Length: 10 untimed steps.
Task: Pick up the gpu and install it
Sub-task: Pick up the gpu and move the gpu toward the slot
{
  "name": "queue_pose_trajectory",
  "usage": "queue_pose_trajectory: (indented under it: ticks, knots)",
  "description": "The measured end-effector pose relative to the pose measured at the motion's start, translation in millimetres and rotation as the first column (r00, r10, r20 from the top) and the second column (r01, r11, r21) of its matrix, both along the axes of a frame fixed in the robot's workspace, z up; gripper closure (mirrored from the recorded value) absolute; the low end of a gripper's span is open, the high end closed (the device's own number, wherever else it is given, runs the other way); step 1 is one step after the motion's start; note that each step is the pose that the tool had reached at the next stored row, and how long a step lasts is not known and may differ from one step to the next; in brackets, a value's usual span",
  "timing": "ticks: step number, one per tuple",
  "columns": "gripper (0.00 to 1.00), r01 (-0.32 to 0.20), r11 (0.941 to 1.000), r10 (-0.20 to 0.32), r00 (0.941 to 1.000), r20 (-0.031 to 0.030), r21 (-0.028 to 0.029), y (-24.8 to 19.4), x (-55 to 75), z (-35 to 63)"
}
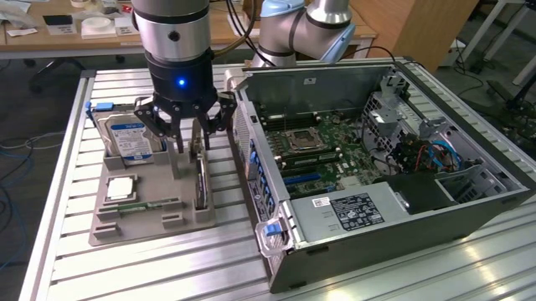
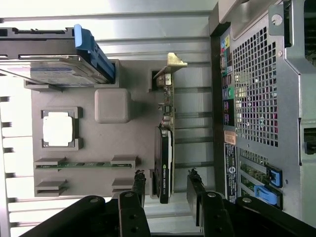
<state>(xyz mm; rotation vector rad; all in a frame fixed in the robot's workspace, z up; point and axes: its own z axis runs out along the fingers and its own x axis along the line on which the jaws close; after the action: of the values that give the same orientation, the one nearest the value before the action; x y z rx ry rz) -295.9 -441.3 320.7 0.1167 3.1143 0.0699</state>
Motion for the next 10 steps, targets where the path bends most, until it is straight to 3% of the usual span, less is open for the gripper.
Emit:
queue_pose_trajectory:
  ticks: [10]
  knots:
    - [0.53,0.0,1.0,0.0,1.0,0.0001,0.0002,0.0,0.0,-3.8]
